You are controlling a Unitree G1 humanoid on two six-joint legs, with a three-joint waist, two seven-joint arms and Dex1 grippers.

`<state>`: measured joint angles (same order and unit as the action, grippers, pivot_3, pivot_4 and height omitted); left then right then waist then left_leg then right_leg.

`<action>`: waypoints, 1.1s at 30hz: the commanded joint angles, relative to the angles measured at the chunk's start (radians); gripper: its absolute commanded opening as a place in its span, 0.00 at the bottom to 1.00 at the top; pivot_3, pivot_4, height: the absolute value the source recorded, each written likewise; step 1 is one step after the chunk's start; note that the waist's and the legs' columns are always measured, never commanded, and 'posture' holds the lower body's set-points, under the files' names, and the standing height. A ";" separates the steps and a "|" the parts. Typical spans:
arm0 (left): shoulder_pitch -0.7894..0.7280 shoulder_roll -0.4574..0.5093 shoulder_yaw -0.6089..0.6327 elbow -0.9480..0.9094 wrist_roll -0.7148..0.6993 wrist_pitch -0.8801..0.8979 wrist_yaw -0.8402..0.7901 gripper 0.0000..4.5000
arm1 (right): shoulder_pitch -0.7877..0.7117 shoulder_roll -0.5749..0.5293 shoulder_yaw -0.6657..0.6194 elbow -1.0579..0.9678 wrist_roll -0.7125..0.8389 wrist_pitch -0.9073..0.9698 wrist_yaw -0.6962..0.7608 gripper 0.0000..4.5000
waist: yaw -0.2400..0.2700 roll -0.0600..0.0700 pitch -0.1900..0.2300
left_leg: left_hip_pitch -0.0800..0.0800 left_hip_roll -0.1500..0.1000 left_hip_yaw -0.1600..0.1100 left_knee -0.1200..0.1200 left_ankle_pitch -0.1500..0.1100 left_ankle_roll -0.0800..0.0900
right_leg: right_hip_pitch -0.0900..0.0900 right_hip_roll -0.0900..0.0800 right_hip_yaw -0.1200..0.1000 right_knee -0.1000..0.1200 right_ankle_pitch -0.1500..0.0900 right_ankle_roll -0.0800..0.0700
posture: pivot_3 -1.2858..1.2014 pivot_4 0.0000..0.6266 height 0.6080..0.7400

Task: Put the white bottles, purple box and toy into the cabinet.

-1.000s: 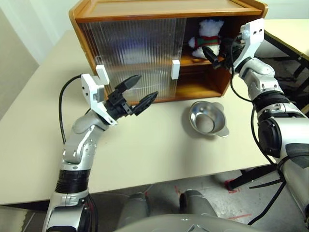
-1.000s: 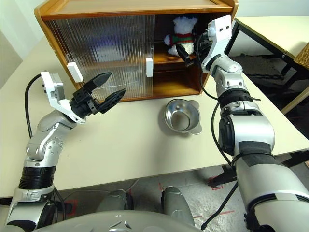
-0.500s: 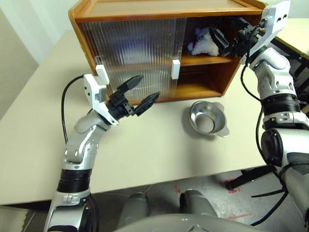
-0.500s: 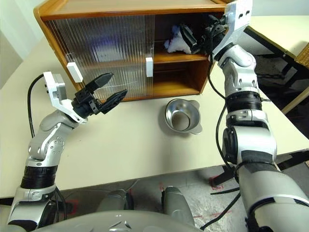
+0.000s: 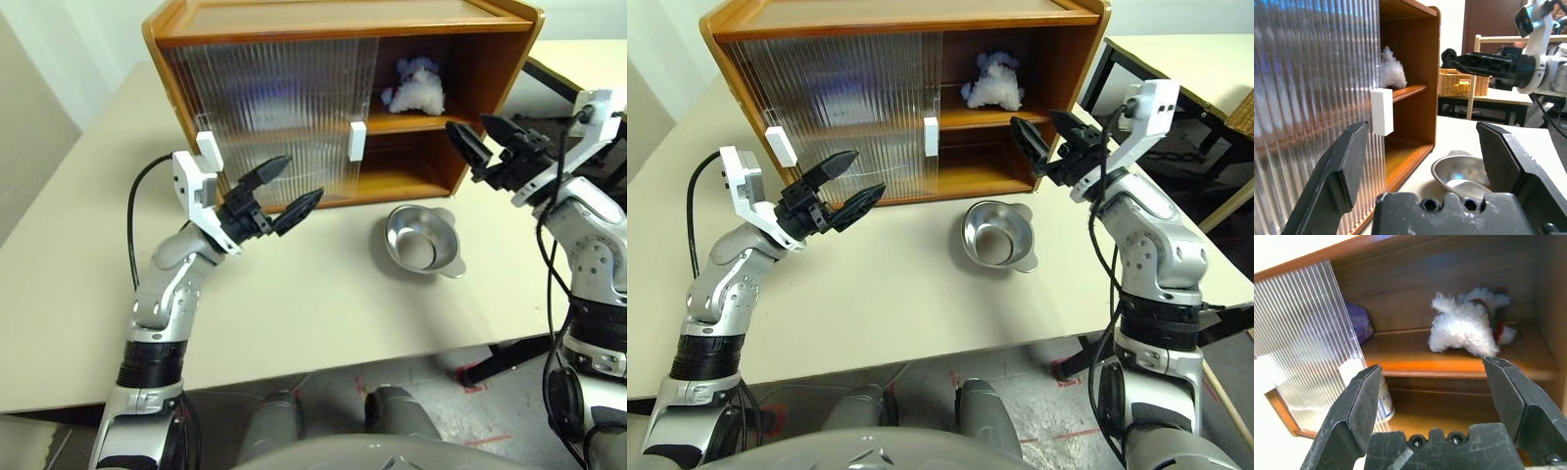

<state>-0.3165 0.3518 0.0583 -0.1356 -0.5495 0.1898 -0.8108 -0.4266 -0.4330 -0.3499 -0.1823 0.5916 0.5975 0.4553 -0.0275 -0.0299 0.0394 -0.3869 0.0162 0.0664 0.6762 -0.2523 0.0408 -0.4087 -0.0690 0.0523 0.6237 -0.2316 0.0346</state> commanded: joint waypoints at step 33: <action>-0.022 0.016 0.002 0.016 -0.001 0.028 -0.022 1.00 | 0.473 0.193 -0.237 0.041 1.056 0.379 -0.536 1.00 | -0.010 0.001 0.001 | -0.001 0.001 0.001 -0.001 0.001 0.002 | 0.001 0.000 0.002 -0.004 -0.002 -0.001 | 0.52 0.00 1.00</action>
<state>-0.3286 0.3626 0.0597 -0.1156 -0.5499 0.2111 -0.8303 0.0368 -0.2455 -0.6010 -0.1400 1.6010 0.9955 -0.0416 -0.0373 -0.0291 0.0399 -0.3876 0.0168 0.0669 0.6749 -0.2514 0.0425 -0.4079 -0.0687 0.0542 0.6193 -0.2337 0.0339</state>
